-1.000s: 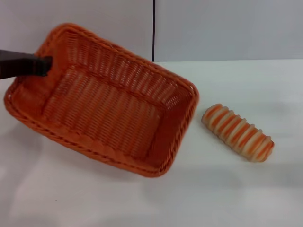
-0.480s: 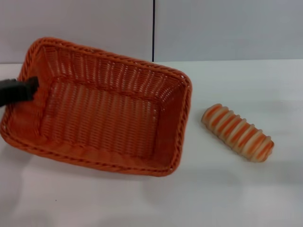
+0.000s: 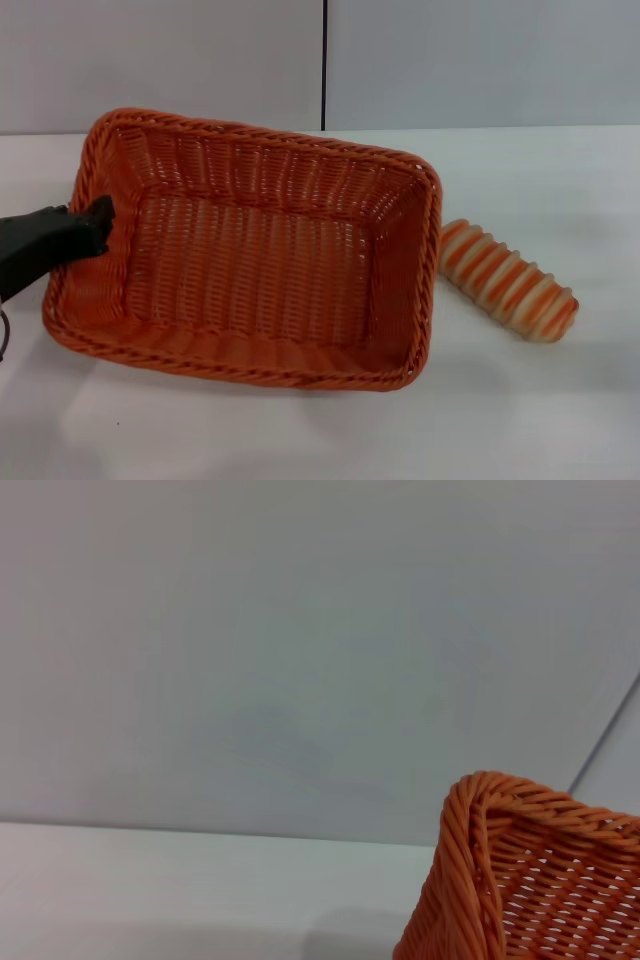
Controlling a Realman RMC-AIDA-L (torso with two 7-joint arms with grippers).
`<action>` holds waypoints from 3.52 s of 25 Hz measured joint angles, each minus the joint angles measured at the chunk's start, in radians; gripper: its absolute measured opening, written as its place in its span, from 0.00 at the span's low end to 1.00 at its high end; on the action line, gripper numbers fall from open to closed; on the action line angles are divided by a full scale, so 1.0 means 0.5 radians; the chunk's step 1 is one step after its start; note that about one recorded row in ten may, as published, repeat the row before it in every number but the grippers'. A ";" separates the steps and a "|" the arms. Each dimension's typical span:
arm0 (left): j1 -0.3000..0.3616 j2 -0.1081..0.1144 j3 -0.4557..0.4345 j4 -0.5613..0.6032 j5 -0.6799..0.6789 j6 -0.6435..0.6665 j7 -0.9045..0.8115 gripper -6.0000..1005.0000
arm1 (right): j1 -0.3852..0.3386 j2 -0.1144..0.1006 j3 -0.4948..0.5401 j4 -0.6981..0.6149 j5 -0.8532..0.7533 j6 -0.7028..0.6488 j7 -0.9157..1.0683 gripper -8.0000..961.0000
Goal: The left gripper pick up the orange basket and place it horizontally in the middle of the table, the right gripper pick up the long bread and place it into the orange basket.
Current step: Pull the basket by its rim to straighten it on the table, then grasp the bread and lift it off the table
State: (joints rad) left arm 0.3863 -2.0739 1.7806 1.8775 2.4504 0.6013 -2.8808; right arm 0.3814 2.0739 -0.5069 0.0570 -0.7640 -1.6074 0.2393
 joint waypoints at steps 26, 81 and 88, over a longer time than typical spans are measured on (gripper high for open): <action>-0.091 0.020 0.005 -0.186 0.003 -0.126 0.009 0.19 | 0.004 -0.002 -0.002 -0.001 0.000 0.032 0.000 0.64; -0.765 0.035 -0.527 -0.668 -0.921 -0.149 0.948 0.78 | 0.265 -0.226 0.033 -2.113 -3.103 -0.374 3.940 0.64; -0.895 0.022 -1.029 -1.096 -2.098 0.735 2.136 0.78 | 0.278 -0.213 -0.111 -2.023 -3.114 -0.393 4.012 0.64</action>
State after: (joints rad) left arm -0.0613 -2.0627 1.2659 1.3293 1.4014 0.9686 -1.8129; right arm 0.5205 1.9674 -0.5625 -0.9546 -2.3210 -1.8039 2.2451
